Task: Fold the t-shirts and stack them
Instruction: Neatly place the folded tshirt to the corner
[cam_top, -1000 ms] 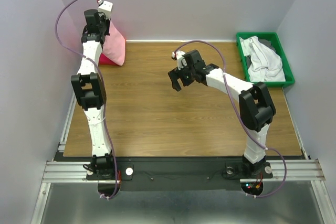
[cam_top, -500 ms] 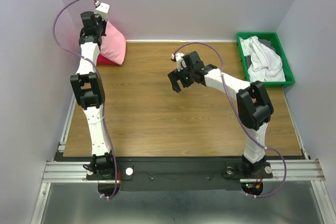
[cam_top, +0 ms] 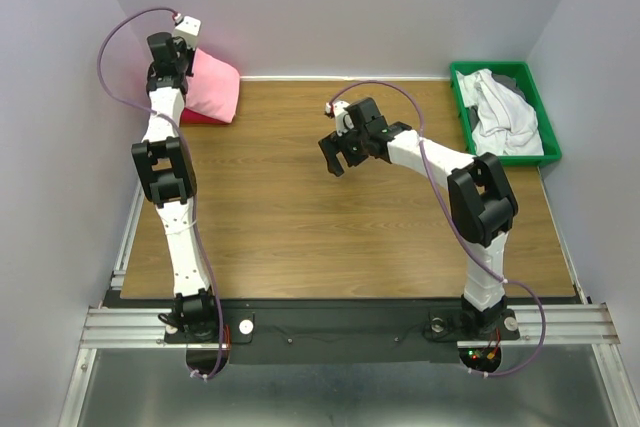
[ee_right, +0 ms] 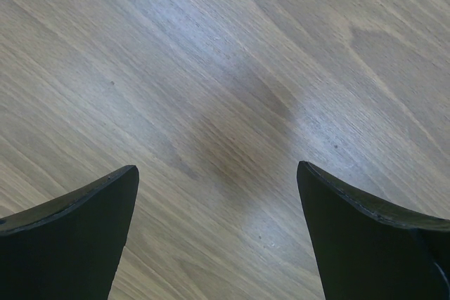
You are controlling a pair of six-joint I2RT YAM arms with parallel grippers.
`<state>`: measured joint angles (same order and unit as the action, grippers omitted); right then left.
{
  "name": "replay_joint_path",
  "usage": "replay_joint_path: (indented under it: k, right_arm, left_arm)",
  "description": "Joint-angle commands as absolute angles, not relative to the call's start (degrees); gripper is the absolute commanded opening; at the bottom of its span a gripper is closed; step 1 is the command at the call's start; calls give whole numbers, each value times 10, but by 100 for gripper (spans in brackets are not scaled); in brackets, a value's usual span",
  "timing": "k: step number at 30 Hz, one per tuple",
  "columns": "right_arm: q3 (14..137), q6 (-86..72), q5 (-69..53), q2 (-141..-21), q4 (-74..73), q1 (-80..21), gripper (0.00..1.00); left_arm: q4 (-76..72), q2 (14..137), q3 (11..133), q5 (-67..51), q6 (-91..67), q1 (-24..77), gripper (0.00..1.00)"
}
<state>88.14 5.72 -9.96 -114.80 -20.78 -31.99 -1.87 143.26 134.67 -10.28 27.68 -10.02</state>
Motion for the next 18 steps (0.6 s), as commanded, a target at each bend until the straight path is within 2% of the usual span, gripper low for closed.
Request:
replay_joint_path:
  k: [1,15,16,18]
  right_arm:
    - [904,55,-103,-1152,-205,-324,100]
    - [911,57,-105,-1170,-208,-323,100]
    - [911,56,-105,-1170,-208,-323,100]
    - [911,57,-105,-1171,-208,-323,100]
  left_arm:
    - [-83,1431,1364,-100,294,-114,0]
    - [-114,1455,1348,-67,297,-126,0]
    - [-113,1456,1349,-65,295,-127,1]
    - [-112,1454,1345,-55,291,-128,12]
